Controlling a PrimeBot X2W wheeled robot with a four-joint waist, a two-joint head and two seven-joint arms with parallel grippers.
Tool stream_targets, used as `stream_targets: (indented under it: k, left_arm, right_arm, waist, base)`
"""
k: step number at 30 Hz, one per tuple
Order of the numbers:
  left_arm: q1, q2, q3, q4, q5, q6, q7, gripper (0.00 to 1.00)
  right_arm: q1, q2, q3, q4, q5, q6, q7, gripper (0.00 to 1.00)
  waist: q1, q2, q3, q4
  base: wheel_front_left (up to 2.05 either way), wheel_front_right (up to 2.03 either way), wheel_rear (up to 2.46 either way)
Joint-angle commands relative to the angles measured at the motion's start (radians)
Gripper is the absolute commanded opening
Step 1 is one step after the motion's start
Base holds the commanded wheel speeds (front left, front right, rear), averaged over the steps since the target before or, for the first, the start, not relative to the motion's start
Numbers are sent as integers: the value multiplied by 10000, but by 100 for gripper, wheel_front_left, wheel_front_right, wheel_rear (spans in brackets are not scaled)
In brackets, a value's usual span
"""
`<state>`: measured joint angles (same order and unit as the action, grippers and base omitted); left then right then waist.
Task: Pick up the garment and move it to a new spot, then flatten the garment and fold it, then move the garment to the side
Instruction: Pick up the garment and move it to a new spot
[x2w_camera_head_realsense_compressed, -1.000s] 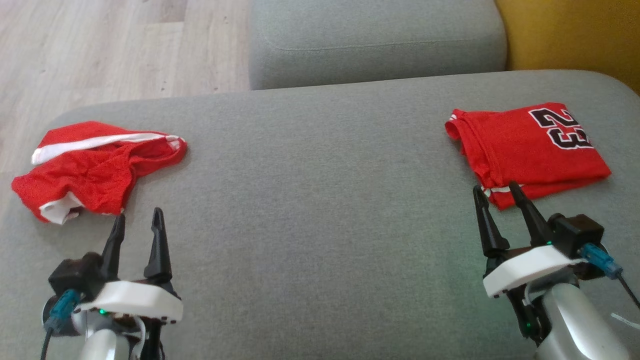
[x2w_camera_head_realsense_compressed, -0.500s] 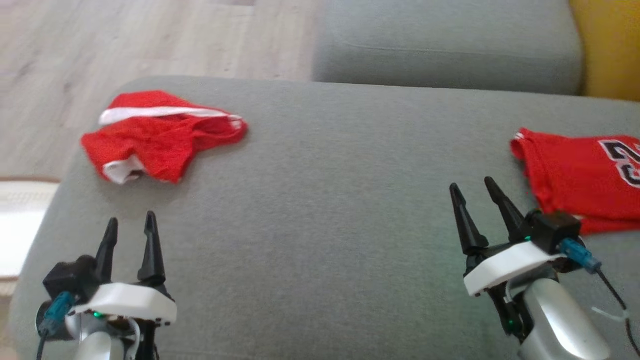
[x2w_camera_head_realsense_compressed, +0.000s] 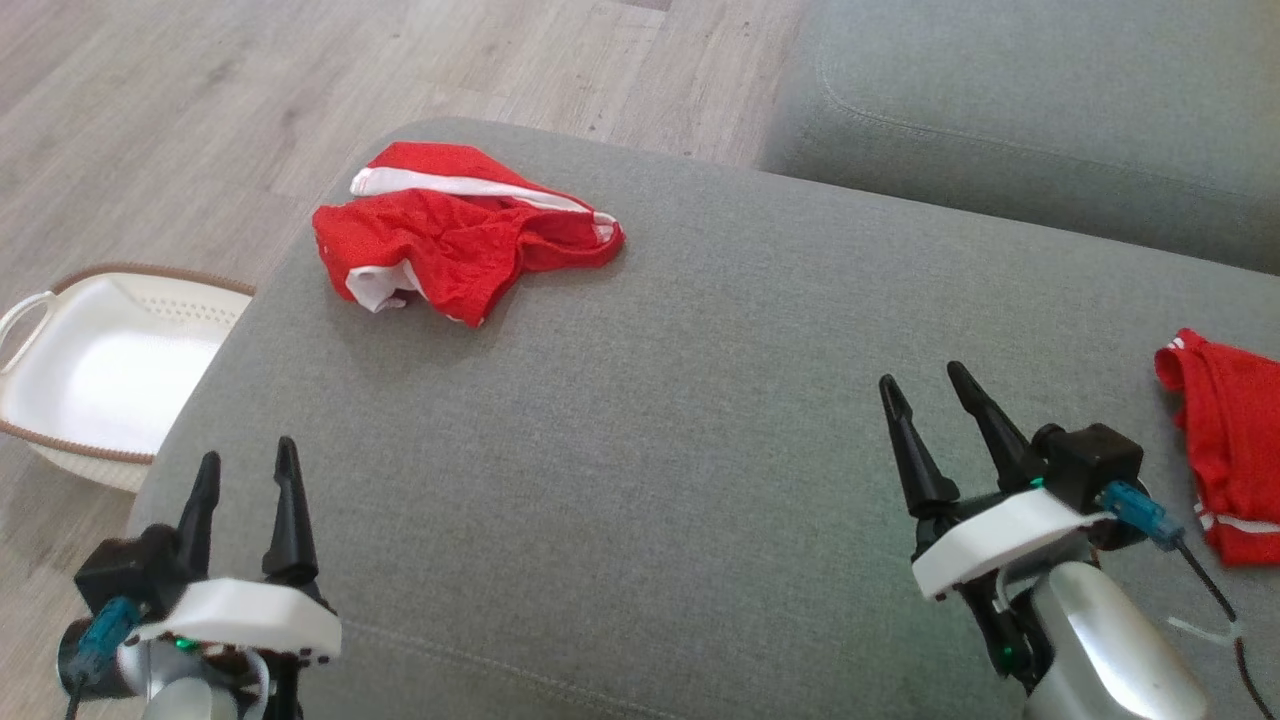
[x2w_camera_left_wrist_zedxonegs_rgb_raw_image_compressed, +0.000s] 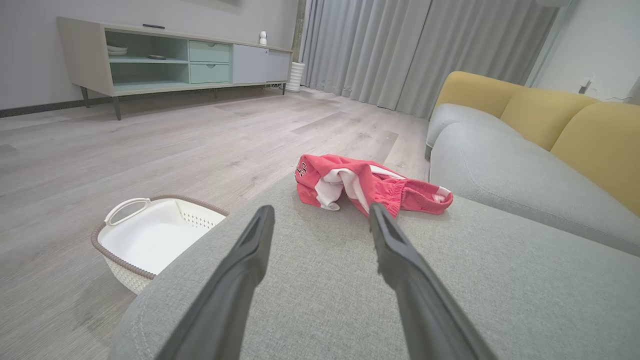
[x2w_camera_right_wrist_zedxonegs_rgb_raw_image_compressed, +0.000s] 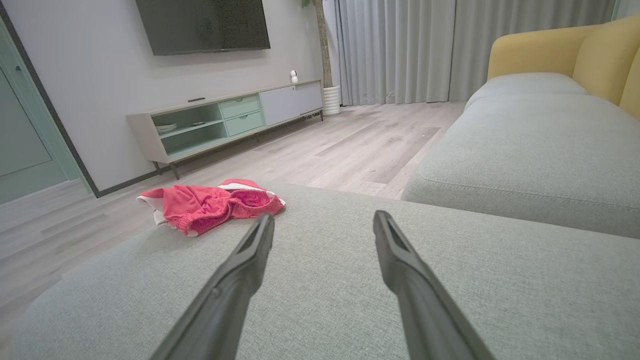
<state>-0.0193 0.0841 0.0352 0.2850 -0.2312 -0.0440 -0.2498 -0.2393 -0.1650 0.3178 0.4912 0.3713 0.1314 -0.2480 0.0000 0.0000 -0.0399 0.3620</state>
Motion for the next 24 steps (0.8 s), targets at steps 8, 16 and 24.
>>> stream_targets:
  k: [8,16,24]
  left_arm:
    - [-711,147,343,-346,-504,0,555,100]
    - [-3136,1167,139,-736,-1318,-515,3548,100]
    - [-5743,2219,231,582,-2429,-743,5821,100]
  right_arm:
    - [-490,2,269,-363,107,-7,-126,100]
    - [-720,-41,245,-733,-17,-7,-113,100]
    - [-1233,-165,261,-994,-123,-7,-16,100]
  waist:
    - [0,0,111,-110]
    - [0,0,847,-691]
    - [0,0,2084,-1808]
  base:
    - [0,0,0]
    - [0,0,0]
    - [0,0,0]
